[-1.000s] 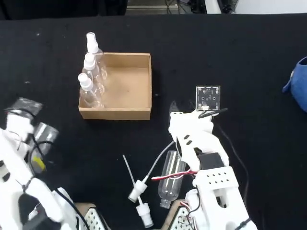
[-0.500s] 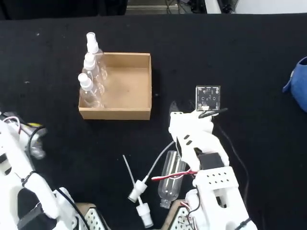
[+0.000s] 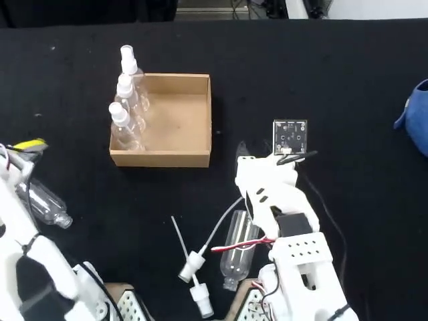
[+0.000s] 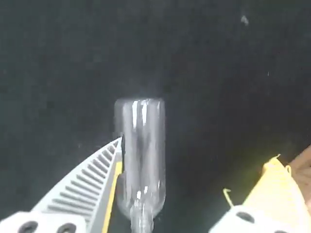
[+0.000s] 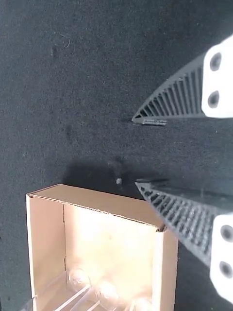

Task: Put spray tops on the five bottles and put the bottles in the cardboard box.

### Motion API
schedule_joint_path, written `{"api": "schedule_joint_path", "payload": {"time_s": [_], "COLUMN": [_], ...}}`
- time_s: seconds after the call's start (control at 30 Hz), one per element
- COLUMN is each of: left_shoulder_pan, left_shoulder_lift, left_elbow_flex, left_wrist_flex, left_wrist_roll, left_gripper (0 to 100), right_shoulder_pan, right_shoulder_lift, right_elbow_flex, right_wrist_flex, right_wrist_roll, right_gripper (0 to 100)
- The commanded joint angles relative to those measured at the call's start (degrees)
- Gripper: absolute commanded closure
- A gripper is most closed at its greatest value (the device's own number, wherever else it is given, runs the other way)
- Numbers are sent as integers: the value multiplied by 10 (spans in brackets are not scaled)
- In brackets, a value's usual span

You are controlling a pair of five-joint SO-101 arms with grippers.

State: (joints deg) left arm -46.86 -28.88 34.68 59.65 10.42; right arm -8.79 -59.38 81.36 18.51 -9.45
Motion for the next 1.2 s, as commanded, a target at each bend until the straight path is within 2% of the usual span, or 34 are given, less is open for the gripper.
{"api": "schedule_joint_path", "payload": {"time_s": [0.0, 0.2, 0.37, 0.9, 1.17], "left_shoulder_pan": [-9, -12, -23, -149, -219], "left_shoulder_lift": [54, 150, 202, 215, 215], "left_elbow_flex": [-37, -38, -36, -31, -37], "left_wrist_flex": [-93, -192, -253, -232, -232], "left_wrist_roll": [-19, -25, -125, -361, -419], "left_gripper": [700, 700, 700, 700, 700], "right_shoulder_pan": [-8, -8, -8, -8, -8], "right_shoulder_lift": [-11, -11, -11, -11, -11], "right_elbow_flex": [-3, -3, -4, -5, -5], "right_wrist_flex": [-18, -18, -18, -18, -18], "right_wrist_roll": [-4, -4, -4, -4, -4], "right_gripper": [836, 836, 836, 836, 836]}}
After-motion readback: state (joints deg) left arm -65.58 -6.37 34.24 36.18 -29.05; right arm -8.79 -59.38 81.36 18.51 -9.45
